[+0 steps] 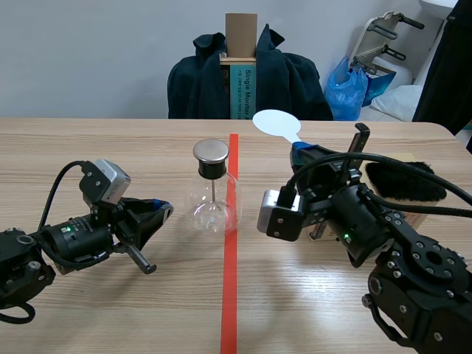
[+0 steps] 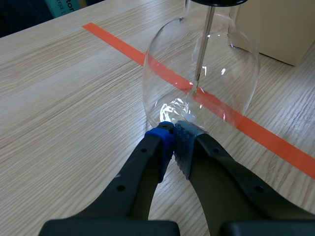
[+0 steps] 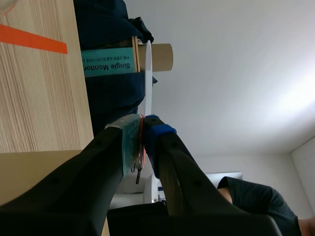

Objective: Do the electroscope experiment.
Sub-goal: 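Move the plate toward and away from the electroscope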

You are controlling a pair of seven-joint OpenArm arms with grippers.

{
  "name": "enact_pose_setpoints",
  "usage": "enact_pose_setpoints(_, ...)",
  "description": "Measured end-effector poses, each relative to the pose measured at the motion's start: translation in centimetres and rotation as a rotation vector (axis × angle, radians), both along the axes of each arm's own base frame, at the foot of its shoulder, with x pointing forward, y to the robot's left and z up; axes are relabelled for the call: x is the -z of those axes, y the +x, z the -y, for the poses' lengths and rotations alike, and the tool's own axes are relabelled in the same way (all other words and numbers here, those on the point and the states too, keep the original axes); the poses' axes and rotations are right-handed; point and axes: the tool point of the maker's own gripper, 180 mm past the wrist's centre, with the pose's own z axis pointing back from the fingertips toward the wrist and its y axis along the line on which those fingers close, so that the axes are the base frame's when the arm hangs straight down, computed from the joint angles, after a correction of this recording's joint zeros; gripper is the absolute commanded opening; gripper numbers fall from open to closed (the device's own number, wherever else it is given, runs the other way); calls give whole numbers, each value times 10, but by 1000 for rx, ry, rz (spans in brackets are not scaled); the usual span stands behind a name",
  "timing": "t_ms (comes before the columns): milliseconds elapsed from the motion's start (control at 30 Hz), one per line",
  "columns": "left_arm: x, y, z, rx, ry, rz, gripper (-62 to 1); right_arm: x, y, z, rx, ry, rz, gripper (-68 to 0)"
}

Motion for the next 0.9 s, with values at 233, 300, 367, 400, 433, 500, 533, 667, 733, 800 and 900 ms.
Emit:
enact_pose_setpoints(233,0,0,0,0,0,0,-581,0,-1,-2,-16,0,1,-667)
enact_pose_setpoints(300,0,0,0,0,0,0,-581,-1,-5,-9,-61,-1,6,-667)
enact_pose_setpoints(367,0,0,0,0,0,0,-581,-1,-9,-15,-104,-2,10,-667)
enact_pose_setpoints(400,0,0,0,0,0,0,-581,-2,-12,-19,-131,-3,12,-667)
enact_pose_setpoints(433,0,0,0,0,0,0,-581,-2,-15,-23,-156,-2,14,-667)
enact_pose_setpoints(500,0,0,0,0,0,0,-581,-2,-19,-28,-194,-4,17,-667)
enact_pose_setpoints(533,0,0,0,0,0,0,-581,-2,-21,-31,-211,-5,18,-667)
enact_pose_setpoints(667,0,0,0,0,0,0,-581,-3,-31,-41,-291,-9,25,-667)
enact_pose_setpoints(733,0,0,0,0,0,0,-581,-3,-35,-45,-321,-9,27,-667)
enact_pose_setpoints(800,0,0,0,0,0,0,-581,-3,-39,-49,-353,-9,31,-667)
enact_pose_setpoints(900,0,0,0,0,0,0,-581,-4,-42,-52,-376,-10,32,-667)
